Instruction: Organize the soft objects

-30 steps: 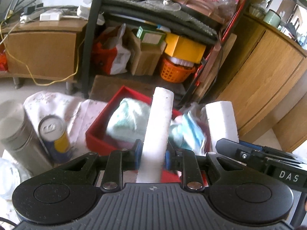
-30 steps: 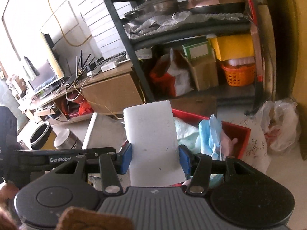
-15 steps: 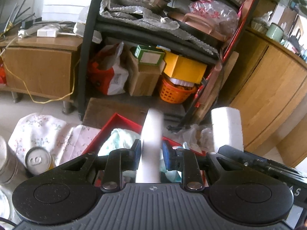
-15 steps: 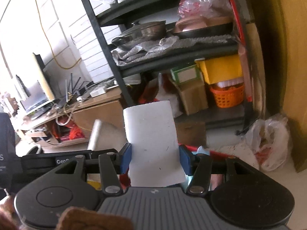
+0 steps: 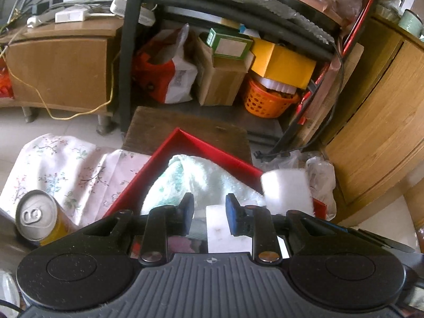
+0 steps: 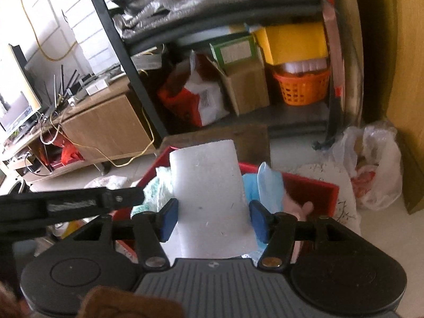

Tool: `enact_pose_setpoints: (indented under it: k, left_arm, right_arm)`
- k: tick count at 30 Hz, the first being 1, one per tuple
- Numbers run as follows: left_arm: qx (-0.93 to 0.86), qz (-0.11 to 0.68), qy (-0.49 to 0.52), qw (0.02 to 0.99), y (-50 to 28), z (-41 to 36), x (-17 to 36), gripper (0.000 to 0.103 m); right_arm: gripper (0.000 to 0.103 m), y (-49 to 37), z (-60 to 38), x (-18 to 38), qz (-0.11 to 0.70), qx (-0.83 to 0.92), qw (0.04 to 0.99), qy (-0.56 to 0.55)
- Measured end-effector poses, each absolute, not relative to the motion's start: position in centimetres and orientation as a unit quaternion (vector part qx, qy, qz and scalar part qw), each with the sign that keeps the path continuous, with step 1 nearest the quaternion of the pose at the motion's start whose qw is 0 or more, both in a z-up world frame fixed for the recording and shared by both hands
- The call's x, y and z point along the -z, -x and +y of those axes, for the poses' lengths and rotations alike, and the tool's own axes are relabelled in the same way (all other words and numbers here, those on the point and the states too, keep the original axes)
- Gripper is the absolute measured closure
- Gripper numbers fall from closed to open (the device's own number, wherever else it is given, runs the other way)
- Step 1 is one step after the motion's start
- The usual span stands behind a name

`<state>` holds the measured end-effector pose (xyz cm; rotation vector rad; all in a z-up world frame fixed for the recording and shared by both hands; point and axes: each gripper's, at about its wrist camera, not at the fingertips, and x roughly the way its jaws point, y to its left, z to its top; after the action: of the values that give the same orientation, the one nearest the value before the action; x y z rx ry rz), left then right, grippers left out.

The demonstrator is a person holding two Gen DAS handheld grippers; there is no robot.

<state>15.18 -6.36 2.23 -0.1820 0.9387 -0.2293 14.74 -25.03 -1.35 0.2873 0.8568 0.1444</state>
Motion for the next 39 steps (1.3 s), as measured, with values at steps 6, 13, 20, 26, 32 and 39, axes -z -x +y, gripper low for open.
enact_pose_setpoints:
  k: [6, 13, 20, 26, 32, 39]
  left_arm:
    - [0.113, 0.448, 0.075, 0.884, -14.3, -6.3, -3.0, 0.072]
    - [0.12, 0.445, 0.051, 0.886, -12.3, -6.7, -3.6, 0.07]
    - [0.114, 0.439, 0.035, 0.891, -11.0, -6.9, -3.9, 0.062]
    - [0.112, 0.437, 0.031, 0.892, -9.5, -6.8, -4.0, 0.046]
    - [0.106, 0.421, 0.024, 0.901, -8.4, -6.3, -4.9, 0.042]
    - [0.097, 0.408, 0.005, 0.908, -7.3, -6.5, -5.1, 0.04]
  right_arm:
    - [0.059, -13.8, -25.4, 0.5, 0.403, -0.049, 0.904, -0.138]
    - [0.058, -12.0, -25.4, -0.9, 0.393, -0.045, 0.908, -0.139]
    - [0.058, -10.0, -25.1, -1.7, 0.382, -0.036, 0.915, -0.126]
    - [0.058, -9.1, -25.1, -2.0, 0.376, -0.031, 0.918, -0.125]
    - [0.057, -8.5, -25.6, -1.8, 0.376, -0.02, 0.918, -0.124]
    - [0.057, -7.8, -26.1, -2.1, 0.368, -0.015, 0.92, -0.133]
